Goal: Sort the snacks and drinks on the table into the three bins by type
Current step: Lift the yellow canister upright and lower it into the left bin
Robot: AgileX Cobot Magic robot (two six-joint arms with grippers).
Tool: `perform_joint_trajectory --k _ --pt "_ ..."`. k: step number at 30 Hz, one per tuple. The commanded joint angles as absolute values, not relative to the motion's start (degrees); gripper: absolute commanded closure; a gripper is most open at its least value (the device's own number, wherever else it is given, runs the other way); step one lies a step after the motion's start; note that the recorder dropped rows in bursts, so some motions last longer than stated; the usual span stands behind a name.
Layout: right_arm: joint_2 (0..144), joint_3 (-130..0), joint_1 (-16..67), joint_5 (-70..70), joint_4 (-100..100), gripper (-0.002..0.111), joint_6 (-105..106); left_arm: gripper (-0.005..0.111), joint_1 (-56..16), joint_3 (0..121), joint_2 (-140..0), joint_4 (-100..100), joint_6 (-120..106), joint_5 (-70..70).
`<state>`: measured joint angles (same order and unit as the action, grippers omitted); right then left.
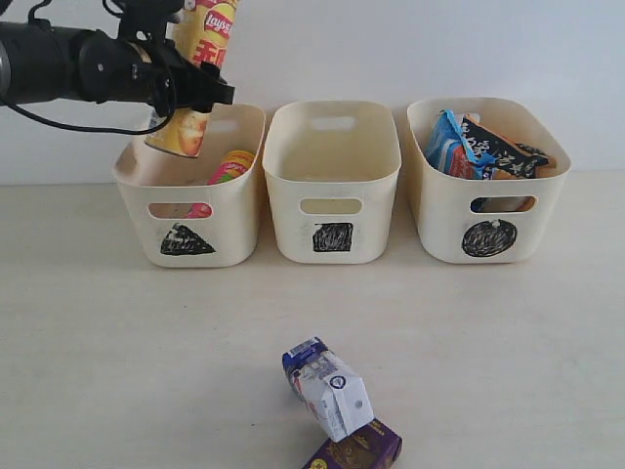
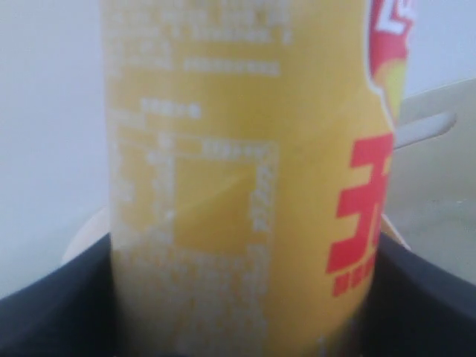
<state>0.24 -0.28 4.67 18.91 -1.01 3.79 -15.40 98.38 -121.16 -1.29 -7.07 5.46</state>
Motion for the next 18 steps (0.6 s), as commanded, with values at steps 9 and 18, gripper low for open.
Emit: perform_joint_trajectory --k 9,18 --pt "0.0 0.0 4.5 18.4 -0.9 0.108 3.8 0.063 -13.1 98.3 -124.4 -0.8 -3.3 4.7" --pt "0.0 0.0 4.5 18.7 -0.9 0.108 3.8 0.028 -13.1 98.3 -124.5 -0.8 -3.3 5.9"
